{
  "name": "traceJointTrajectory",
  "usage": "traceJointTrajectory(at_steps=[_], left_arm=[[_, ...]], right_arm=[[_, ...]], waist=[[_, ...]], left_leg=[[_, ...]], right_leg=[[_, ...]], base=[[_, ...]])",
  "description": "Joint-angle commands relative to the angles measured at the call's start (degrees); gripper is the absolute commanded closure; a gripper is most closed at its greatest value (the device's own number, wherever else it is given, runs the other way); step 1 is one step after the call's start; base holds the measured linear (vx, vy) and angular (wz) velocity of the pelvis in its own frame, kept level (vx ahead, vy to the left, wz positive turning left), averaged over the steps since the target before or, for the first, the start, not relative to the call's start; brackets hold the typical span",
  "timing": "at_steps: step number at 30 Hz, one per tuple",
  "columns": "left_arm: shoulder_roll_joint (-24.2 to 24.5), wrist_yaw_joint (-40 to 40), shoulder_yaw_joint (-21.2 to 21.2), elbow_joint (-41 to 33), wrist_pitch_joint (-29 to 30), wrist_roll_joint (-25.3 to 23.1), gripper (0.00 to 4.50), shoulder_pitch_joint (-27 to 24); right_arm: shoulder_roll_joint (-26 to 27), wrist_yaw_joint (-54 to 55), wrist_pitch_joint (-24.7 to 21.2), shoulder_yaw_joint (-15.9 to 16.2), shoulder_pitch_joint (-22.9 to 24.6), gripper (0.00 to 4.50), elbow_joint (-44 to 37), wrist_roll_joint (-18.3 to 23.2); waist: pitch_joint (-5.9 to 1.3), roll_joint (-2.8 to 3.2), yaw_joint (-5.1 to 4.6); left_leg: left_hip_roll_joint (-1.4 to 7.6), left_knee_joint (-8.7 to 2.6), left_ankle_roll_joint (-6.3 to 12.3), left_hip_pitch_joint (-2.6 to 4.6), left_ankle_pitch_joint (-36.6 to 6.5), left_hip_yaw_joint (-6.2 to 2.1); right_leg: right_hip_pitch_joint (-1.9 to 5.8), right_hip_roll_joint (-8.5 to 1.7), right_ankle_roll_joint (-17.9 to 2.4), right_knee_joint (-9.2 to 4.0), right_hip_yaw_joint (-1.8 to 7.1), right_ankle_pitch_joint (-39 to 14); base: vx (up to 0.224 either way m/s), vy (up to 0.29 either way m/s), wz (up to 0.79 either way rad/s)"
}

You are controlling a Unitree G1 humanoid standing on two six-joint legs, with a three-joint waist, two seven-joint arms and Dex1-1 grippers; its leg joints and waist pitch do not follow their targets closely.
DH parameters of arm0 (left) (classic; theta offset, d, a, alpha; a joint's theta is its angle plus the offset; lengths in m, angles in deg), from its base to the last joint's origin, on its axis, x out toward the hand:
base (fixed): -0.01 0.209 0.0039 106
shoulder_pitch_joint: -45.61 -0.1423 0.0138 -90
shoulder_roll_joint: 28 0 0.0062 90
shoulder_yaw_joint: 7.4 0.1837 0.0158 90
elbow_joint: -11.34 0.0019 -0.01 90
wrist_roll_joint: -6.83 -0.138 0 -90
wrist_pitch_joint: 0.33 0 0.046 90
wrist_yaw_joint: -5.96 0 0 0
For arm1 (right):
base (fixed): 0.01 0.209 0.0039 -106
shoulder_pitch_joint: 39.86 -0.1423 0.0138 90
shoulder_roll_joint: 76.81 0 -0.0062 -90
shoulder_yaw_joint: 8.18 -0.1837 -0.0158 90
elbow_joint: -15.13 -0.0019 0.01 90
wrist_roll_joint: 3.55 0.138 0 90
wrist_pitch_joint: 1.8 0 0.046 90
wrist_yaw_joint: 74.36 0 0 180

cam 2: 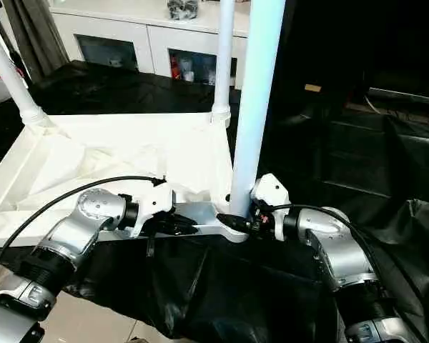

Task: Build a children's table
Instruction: Rotate leg to tighten

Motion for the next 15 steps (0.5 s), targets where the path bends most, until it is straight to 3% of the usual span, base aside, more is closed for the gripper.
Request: traceJointTrajectory(at_steps=[1, 3, 5, 6, 8, 9, 12, 13, 14, 15], left_arm=[[-2.61, 7.84, -1.69, 1.77, 1.43, -0.56, 4.5, 2.54], [-3.49, 10.31, -2.08, 2.89, 1.91, -1.08, 4.5, 3.27], [-5.37, 15.6, -2.71, 5.07, 2.93, -2.21, 4.5, 4.76], [-6.56, 18.07, -3.01, 6.22, 3.68, -2.54, 4.5, 5.58], [-9.16, 23.22, -3.75, 8.61, 5.45, -3.02, 4.5, 7.34], [-11.38, 27.13, -4.52, 10.68, 6.63, -3.0, 4.5, 8.85], [-13.01, 29.65, -5.03, 12.43, 6.79, -2.86, 4.5, 10.03], [-14.01, 31.11, -5.54, 13.66, 6.63, -2.54, 4.5, 10.77], [-14.74, 32.12, -5.69, 14.57, 6.43, -2.53, 4.5, 11.33], [-15.35, 32.41, -5.62, 15.15, 5.92, -2.59, 4.5, 11.73]], right_arm=[[2.1, 3.6, -0.91, 1.22, 1.52, 2.46, 2.04, -1.48], [3.45, 6.79, -0.88, 0.4, 1.34, 2.49, 3.15, -1.92], [6.55, 14.66, -1.73, -1.64, 0.55, 2.5, 6.08, -2.86], [8.22, 18.37, -2.04, -2.56, 0.06, 2.51, 7.75, -3.14], [11.84, 25.96, -2.67, -4.3, -1.08, 2.52, 10.96, -3.51], [15.13, 32.26, -3.31, -5.65, -2.32, 2.52, 13.18, -3.91], [17.75, 35.68, -3.44, -6.44, -3.53, 2.52, 14.71, -3.72], [19.27, 37.22, -2.87, -6.18, -4.45, 2.52, 15.58, -4.14], [20.5, 38.52, -2.2, -5.39, -5.54, 2.52, 16.52, -5.16], [21.77, 38.72, -1.42, -4.55, -6.66, 2.52, 17.38, -5.81]], waist=[[-3.17, -0.67, -0.04], [-3.14, -0.91, 0.0], [-2.95, -1.3, -0.28], [-2.96, -1.01, -0.4], [-2.9, -1.1, -0.55], [-2.92, -0.81, -0.68], [-2.98, -1.04, -0.86], [-3.01, -0.37, -0.97], [-3.13, -0.61, -1.01], [-3.09, -0.4, -1.17]], left_leg=[[3.35, -4.0, 4.46, 0.74, -11.4, -1.15], [3.2, -4.04, 3.5, 1.09, -12.65, -1.14], [3.1, -4.24, 2.87, 0.7, -12.99, -1.25], [3.11, -4.32, 2.14, 0.94, -14.13, -1.39], [3.01, -4.37, 1.39, 1.08, -15.21, -1.49], [2.95, -4.35, 1.16, 1.1, -15.35, -1.47], [2.72, -4.34, 1.33, 1.0, -15.13, -1.47], [2.67, -4.32, 1.42, 0.99, -15.43, -1.41], [2.67, -4.38, 1.52, 0.85, -15.21, -1.51], [2.63, -4.42, 1.6, 0.74, -15.27, -1.55]], right_leg=[[2.45, -4.26, -12.67, -4.45, 2.73, -14.84], [2.24, -4.3, -11.82, -4.87, 2.71, -18.42], [2.32, -4.36, -10.56, -5.11, 2.69, -21.33], [2.04, -4.4, -10.05, -5.23, 2.63, -23.2], [2.07, -4.43, -9.05, -5.58, 2.5, -25.35], [1.96, -4.42, -8.8, -5.66, 2.61, -25.39], [1.99, -4.43, -8.53, -5.83, 2.58, -24.92], [1.93, -4.28, -8.52, -6.04, 2.56, -24.2], [2.12, -4.28, -8.79, -5.75, 2.52, -22.98], [2.21, -4.31, -9.15, -5.7, 2.49, -22.36]], base=[[0.0, 0.0, 0.0], [0.0, 0.0, 0.0], [0.0, 0.0, 0.0], [0.0, 0.0, 0.0], [0.0, 0.0, 0.0], [0.0, 0.0, 0.0], [0.0, 0.0, 0.0], [0.0, 0.0, 0.0], [0.0, 0.0, 0.0], [0.0, 0.0, 0.0]])
